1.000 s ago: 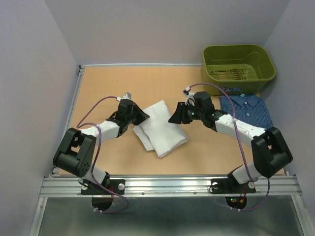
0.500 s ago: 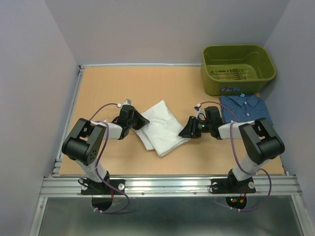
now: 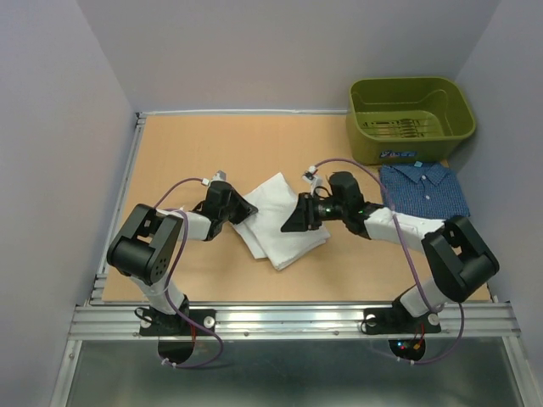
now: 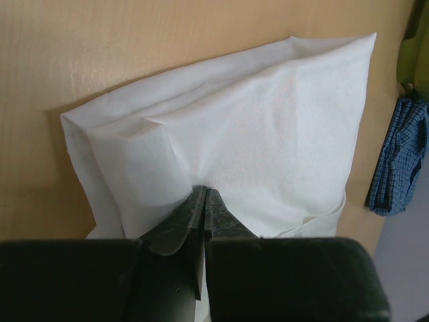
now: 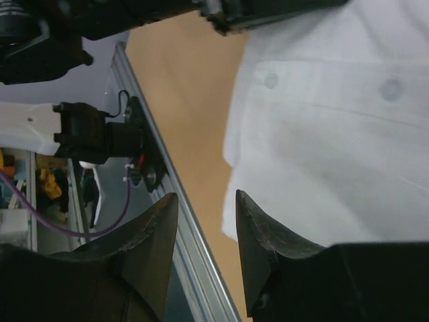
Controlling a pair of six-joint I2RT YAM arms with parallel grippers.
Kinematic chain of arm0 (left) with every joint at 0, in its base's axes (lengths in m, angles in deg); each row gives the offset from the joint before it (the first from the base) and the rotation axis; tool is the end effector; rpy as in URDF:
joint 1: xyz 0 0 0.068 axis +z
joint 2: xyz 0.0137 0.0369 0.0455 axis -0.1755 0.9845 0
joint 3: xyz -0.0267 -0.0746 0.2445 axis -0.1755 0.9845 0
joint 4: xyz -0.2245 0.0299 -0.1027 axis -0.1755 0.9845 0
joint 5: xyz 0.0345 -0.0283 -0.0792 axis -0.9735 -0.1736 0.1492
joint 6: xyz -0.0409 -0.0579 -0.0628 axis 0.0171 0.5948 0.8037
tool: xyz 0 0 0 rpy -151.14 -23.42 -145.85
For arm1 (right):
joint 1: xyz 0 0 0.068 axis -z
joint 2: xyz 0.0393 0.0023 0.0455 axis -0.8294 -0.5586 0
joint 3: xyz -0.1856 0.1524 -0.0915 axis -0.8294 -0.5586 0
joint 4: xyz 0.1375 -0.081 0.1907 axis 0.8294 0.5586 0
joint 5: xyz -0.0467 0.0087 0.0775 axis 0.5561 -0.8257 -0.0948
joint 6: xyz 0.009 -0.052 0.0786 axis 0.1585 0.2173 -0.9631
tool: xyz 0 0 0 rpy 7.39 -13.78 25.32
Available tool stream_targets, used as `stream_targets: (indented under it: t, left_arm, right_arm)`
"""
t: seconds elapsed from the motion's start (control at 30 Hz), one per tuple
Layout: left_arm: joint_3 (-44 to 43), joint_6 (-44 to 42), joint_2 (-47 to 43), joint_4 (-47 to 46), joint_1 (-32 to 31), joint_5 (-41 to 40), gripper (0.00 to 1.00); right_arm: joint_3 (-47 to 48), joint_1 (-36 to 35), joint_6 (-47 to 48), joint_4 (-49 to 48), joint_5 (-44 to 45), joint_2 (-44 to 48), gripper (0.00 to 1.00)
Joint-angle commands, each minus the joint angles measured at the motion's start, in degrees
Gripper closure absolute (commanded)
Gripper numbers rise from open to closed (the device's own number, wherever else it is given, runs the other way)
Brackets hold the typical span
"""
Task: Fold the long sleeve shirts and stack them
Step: Fold the shirt
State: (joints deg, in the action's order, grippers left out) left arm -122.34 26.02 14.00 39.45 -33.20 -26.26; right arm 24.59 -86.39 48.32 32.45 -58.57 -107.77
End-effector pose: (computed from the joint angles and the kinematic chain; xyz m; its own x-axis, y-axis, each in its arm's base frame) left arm 0.3110 -0.1476 0.1093 -0.6868 -0.5683 -0.4531 -0.0575 0.6639 -0.7456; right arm 0.2511 0.2158 0.1702 -0.8647 -0.0319 -0.5013 -0.4682 0.4126 0.7814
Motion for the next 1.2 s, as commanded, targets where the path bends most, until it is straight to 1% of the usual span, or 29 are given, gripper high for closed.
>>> stream_targets:
  t: [0.0,0.03,0.17,0.33,0.4,0.5,0.53,0.6,0.67,0.87,1.0,1.17]
  left_arm:
    - [1.3,-1.2,-0.3,2.5,0.3,-0.9,0.88]
    - [1.4,-1.2,-0.4,2.5,0.3,-0.8,0.88]
    - [1.2,-1.4,-0.7,2.5,0.3,-1.3,0.88]
    - [0.7,-1.8,-0.1,2.6,0.3,-2.1,0.88]
    - [0.1,-2.0,0.7,2.7,0.3,-2.2,0.88]
    - [-0.5,-2.3,1.5,2.9,0.3,-2.1,0.88]
    - [-0.5,-2.5,1.7,2.9,0.3,-2.1,0.88]
    - [-0.5,-2.7,1.7,2.9,0.3,-2.2,0.88]
    - [-0.5,-3.0,1.5,2.9,0.3,-2.2,0.88]
    - [-0.5,-3.8,0.5,3.5,0.3,-2.3,0.88]
    - [-0.8,-4.0,0.6,3.6,0.3,-2.2,0.88]
    - [-1.0,-4.3,0.5,4.1,0.3,-2.1,0.88]
  right_arm:
    - [4.7,-6.1,-5.3,-8.5,-1.3,-4.4,0.55]
    - [4.6,-6.7,-6.5,-11.7,-1.8,-7.4,0.54]
    - [5.7,-10.0,-6.0,-12.6,-3.1,-15.1,0.54]
    - [3.5,-11.0,-5.8,-13.1,-6.9,-20.2,0.55]
    - [0.9,-11.0,-5.5,-12.8,-7.4,-19.8,0.55]
    - [-1.0,-10.9,-3.3,-9.9,-7.2,-18.6,0.54]
    - [-1.6,-10.9,-1.7,-7.6,-7.0,-17.4,0.55]
    - [-1.4,-10.6,0.0,-3.5,-5.5,-14.7,0.55]
    - [-1.2,-10.0,1.1,-2.5,-4.9,-12.9,0.54]
    - [0.2,-3.8,2.3,0.7,-5.1,-6.0,0.55]
    - [-0.6,0.5,4.0,1.1,-4.9,-6.4,0.55]
    - [-5.5,3.4,6.8,1.0,-3.5,-9.7,0.55]
